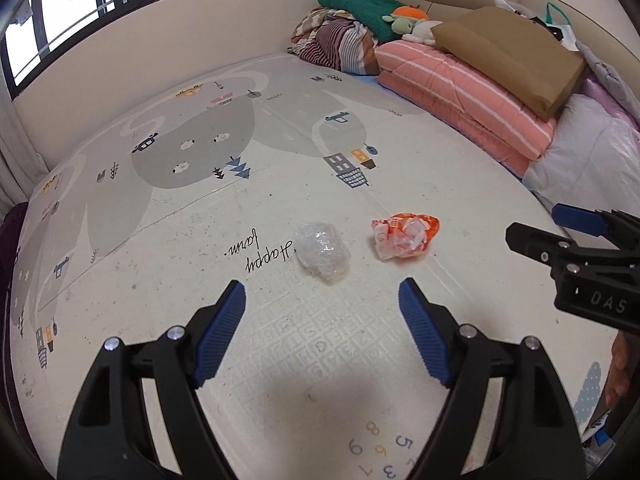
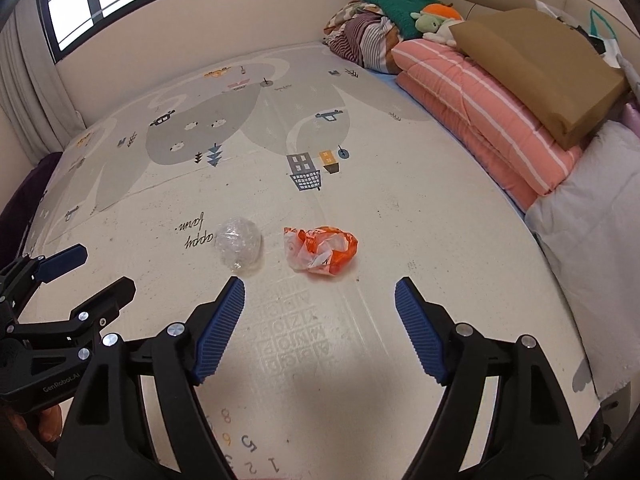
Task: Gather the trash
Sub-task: 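Grasp the clear plastic wrap with the left tool while the right tool grasps the orange bag, then carry the plastic wrap and orange bag to the grey bin and open both tools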
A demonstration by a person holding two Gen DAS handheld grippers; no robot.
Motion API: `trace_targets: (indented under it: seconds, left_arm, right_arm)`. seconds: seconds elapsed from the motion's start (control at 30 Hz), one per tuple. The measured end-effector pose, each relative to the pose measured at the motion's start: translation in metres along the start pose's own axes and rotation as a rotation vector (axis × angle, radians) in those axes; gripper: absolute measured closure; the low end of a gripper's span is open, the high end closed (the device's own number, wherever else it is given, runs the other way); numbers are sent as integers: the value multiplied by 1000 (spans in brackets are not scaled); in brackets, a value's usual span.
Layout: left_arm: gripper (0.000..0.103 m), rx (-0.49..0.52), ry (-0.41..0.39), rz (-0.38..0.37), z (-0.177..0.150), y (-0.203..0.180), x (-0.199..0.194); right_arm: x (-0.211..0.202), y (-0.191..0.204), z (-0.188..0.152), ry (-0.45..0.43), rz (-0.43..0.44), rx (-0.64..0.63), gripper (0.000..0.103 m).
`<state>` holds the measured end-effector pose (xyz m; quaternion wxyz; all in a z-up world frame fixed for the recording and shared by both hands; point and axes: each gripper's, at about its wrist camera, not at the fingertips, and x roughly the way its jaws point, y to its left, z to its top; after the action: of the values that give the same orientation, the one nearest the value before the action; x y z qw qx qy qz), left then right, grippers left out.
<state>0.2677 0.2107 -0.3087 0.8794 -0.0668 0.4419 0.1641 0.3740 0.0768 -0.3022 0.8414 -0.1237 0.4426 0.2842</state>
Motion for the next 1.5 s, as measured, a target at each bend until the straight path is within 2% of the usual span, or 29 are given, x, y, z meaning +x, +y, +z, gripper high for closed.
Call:
trace_targets:
  seconds: [0.17,0.33,0.5,0.67,0.73,0.77,0.8,0.83,0.87,1.0,1.23,1.5]
  left_arm:
    - [24,21,24,33,9,-2,64]
    - [24,13,58,28,11,1,117]
    - [24,-24,93,-1,12,8,163]
    - [25,-40,113,-24,10,10,188]
    - [35,-47,123,-40,8,10,193]
    - [49,-48,136,-49,7,10,196]
    - [55,-45,150,-51,6,9,198]
    - [57,-41,147,-48,5,8,199]
    - [62,-34,143,-48,4,7,197]
    - [70,-22,145,-78,3,2,187]
    - [71,2,132,-66,-10,-7,146]
    - [71,27,137,-26,-30,-6,77]
  right_arm:
    - [74,-14,14,43,6,3,28]
    - [132,-19,19,68,-2,-30,28]
    - [175,-19,17,110,13,-56,28]
    - [202,-15,12,150,68,-64,28]
    - [206,-13,11,157,84,-68,28]
    - [207,-11,10,161,94,-71,31]
    - [206,-10,10,160,105,-72,42]
    - [205,-9,9,162,112,-72,47]
    - [203,-9,9,164,121,-71,62]
    - [194,-8,5,173,144,-58,67]
    - [155,-15,-6,154,148,0,69]
    - [90,-11,-33,141,88,7,69]
